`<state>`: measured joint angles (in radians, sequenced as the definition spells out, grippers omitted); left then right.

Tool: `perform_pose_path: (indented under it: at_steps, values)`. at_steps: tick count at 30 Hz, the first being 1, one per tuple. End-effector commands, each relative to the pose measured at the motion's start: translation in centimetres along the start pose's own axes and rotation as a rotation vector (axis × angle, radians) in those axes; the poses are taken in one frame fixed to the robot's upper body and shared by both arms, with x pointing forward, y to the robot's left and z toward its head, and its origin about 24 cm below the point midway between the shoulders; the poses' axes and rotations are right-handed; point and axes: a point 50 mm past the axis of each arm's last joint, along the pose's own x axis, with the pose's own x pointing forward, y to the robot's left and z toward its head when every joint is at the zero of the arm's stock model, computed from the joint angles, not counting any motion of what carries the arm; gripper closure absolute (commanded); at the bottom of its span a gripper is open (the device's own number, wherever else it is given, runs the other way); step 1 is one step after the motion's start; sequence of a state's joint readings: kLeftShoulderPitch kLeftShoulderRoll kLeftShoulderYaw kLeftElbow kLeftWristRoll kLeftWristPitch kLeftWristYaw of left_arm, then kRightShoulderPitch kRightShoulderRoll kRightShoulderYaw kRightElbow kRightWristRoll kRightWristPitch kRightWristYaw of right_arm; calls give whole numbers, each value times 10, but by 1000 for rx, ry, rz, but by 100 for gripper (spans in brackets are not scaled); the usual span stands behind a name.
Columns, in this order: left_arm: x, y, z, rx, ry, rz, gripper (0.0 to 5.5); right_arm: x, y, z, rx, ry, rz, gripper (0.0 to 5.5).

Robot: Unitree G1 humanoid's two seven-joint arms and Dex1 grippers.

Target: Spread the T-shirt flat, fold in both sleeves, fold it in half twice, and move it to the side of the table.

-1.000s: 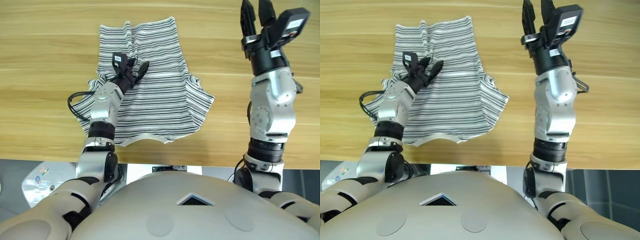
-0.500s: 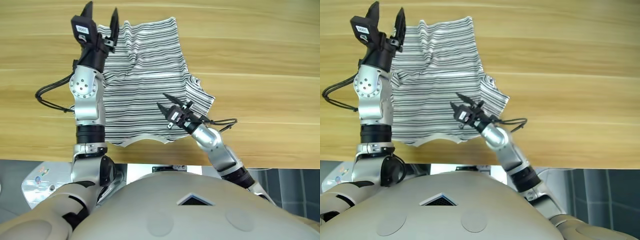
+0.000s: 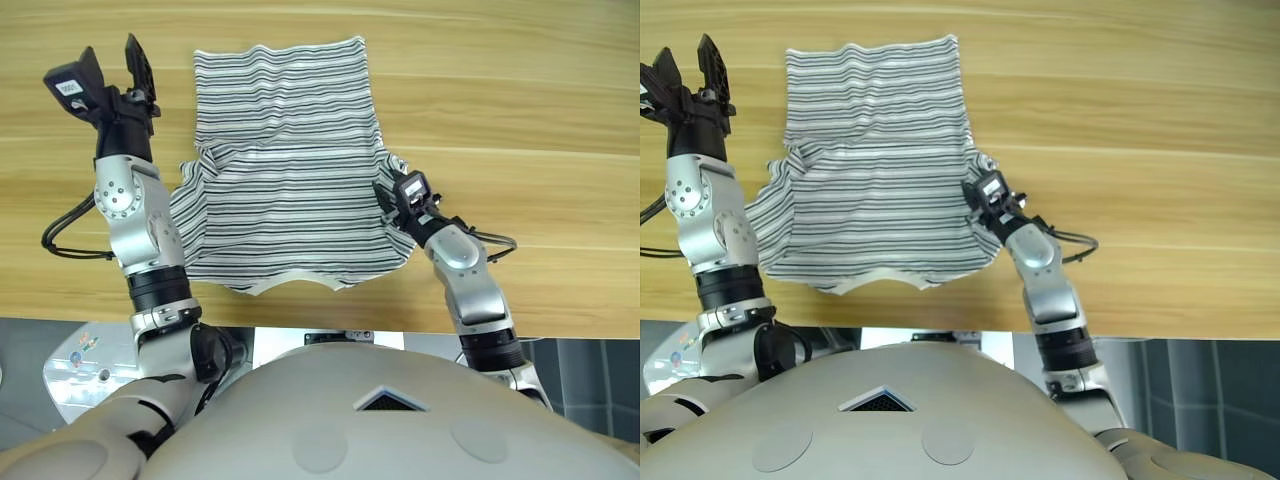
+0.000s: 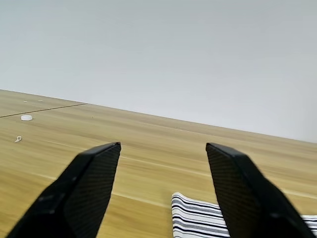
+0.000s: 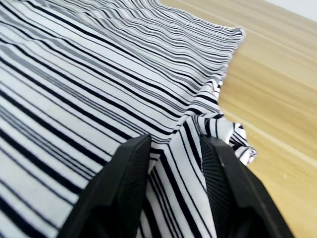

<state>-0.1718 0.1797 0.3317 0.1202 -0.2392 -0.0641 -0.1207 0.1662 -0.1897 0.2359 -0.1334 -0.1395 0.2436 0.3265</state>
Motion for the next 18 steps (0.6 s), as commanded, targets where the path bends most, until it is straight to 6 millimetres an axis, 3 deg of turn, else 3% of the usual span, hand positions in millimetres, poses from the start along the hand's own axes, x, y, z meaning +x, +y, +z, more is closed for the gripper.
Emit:
perform_pose_path:
  at_steps: [1,4,11,18]
  values:
    - [-1,0,-5,16,33,-3,229,-13,3,-18,-8,93,12,369]
    - [-1,0,-6,24,37,-3,229,-19,-9,-18,6,98,-44,369]
    - [-11,8,-9,66,49,-11,229,-22,-13,-28,23,132,-75,369]
    - [-35,33,-6,192,50,-25,229,-29,-18,-36,26,170,-80,369]
